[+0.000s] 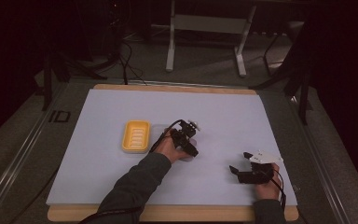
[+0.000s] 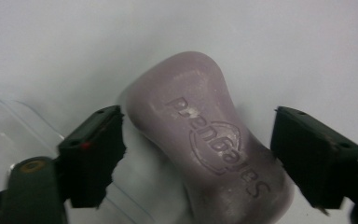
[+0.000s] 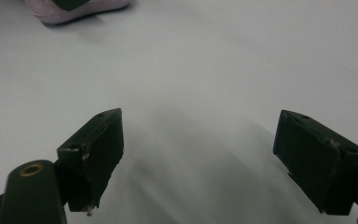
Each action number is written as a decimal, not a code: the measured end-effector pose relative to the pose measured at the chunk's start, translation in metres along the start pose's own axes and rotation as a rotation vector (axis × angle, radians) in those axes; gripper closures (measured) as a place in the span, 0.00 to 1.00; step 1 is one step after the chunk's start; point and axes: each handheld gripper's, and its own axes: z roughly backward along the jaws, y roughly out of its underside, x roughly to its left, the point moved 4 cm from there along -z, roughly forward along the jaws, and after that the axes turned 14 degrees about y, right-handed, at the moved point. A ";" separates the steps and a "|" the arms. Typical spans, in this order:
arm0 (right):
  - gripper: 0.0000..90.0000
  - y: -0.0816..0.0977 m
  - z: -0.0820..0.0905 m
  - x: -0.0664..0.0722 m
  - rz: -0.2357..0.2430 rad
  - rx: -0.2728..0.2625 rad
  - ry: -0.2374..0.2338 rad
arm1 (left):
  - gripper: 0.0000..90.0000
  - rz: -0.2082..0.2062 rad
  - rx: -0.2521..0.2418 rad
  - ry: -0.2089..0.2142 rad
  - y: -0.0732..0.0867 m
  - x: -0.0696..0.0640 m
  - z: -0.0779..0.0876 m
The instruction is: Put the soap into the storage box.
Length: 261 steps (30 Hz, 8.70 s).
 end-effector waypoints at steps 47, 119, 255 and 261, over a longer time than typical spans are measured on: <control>0.18 0.000 -0.001 0.001 0.015 0.008 -0.010 | 0.55 -0.112 0.204 -0.002 0.002 -0.011 0.001; 0.18 0.000 -0.001 0.002 0.022 0.006 -0.016 | 0.55 -0.036 0.103 -0.021 0.025 0.018 0.071; 0.18 0.000 0.000 0.003 0.025 0.003 -0.014 | 0.55 0.158 0.017 -0.082 0.070 0.083 0.137; 0.18 0.000 0.000 0.003 0.029 0.002 -0.014 | 0.55 0.169 0.016 -0.082 0.073 0.086 0.137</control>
